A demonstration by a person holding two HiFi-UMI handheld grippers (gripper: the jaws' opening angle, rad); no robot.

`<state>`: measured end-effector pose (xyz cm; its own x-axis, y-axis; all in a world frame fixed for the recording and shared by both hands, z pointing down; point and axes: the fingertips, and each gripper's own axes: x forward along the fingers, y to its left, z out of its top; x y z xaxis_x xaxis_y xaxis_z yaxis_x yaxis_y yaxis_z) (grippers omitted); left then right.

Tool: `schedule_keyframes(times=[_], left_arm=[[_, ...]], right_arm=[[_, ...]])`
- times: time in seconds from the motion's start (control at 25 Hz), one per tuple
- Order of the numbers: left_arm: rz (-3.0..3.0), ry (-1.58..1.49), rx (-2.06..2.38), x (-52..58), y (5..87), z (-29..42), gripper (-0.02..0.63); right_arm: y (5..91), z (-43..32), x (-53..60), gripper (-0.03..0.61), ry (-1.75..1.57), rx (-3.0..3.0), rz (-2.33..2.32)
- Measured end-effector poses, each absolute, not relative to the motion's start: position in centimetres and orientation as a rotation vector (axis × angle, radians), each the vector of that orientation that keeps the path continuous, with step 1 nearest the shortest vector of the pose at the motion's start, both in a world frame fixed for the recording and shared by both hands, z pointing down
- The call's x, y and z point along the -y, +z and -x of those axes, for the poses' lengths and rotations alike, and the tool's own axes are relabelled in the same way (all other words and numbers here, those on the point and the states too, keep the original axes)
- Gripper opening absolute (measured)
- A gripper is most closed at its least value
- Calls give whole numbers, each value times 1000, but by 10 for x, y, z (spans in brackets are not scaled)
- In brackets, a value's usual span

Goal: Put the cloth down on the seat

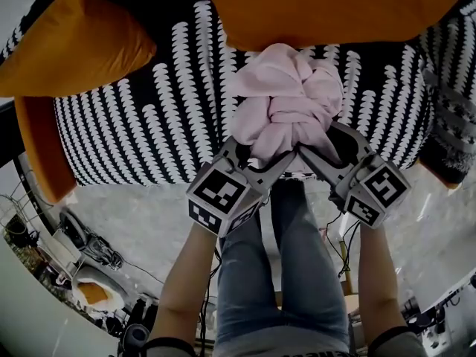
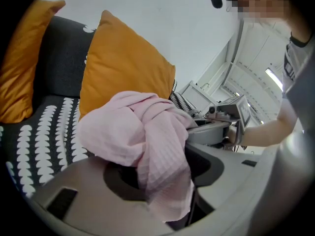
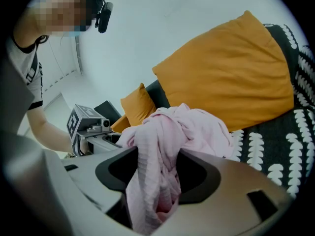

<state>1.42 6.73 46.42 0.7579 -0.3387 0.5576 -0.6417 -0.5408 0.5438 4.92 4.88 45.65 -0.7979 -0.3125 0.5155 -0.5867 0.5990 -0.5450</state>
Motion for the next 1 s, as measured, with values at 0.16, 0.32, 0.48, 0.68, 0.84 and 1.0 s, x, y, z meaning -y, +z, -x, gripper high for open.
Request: schedule_keyframes(times=[0.16, 0.32, 0.48, 0.68, 0.84, 1.0], left_arm=[[-2154, 531, 707, -72, 483, -15, 232], [-2117, 546, 687, -78, 499, -14, 236], [-2089, 565, 694, -86, 513, -14, 239], [-2072, 576, 696, -86, 521, -11, 244], [-2073, 553, 710, -85, 516, -8, 249], [-2100, 571, 727, -87, 510, -1, 247]], right_arm=[[474, -48, -51, 245, 1060, 2420, -732], [491, -48, -57, 245, 1096, 2376, -729], [505, -49, -65, 245, 1117, 2349, -719], [512, -46, -65, 245, 1117, 2334, -712], [506, -47, -64, 245, 1131, 2349, -723], [504, -49, -65, 244, 1103, 2358, -741]])
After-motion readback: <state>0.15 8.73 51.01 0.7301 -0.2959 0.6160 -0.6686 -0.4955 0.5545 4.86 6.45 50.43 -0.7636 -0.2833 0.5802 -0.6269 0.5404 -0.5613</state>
